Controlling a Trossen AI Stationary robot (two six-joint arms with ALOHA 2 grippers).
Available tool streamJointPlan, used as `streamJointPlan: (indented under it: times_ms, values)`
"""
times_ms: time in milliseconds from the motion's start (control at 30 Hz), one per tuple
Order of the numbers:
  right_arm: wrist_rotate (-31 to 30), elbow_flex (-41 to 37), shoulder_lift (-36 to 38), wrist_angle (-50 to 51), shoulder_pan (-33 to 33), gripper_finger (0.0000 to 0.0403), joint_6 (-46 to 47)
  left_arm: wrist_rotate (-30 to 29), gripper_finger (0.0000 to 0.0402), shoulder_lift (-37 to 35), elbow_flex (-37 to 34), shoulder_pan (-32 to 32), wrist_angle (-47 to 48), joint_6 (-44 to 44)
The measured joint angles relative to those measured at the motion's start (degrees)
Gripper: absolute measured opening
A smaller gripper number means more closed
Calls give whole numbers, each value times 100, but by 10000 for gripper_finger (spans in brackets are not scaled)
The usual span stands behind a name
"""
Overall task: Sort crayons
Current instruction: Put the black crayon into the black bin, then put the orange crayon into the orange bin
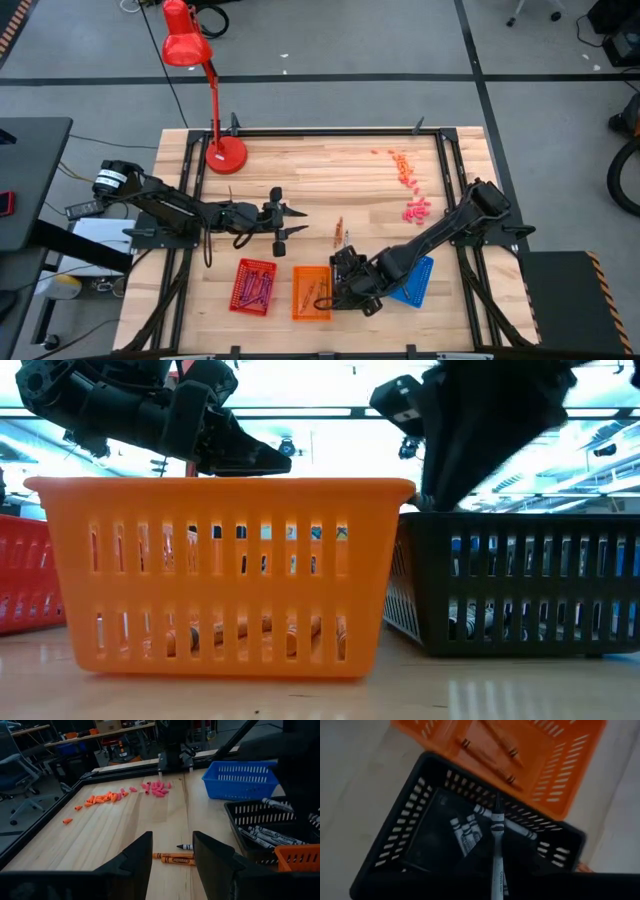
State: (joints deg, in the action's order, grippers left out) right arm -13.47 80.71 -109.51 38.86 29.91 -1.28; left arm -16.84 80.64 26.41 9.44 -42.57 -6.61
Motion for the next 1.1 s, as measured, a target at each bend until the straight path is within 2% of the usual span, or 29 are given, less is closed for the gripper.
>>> streamJointPlan:
  times_ms: [467,633,767,967,1100]
  values:
    - [25,-621,-9,-564,-4,35,-42,0,153,0,0,1,0,0]
    - [15,-696,-9,-623,-2,55,-58,0,153,0,0,-1,0,0]
    - [-96,-696,-9,-631,-3,76,-599,0,153,0,0,2,0,0]
    - [-363,-668,-9,-634,-4,84,-645,0,153,0,0,-1,17,0]
    - [-982,-452,3,-521,-2,83,-780,0,153,-2,0,1,41,0]
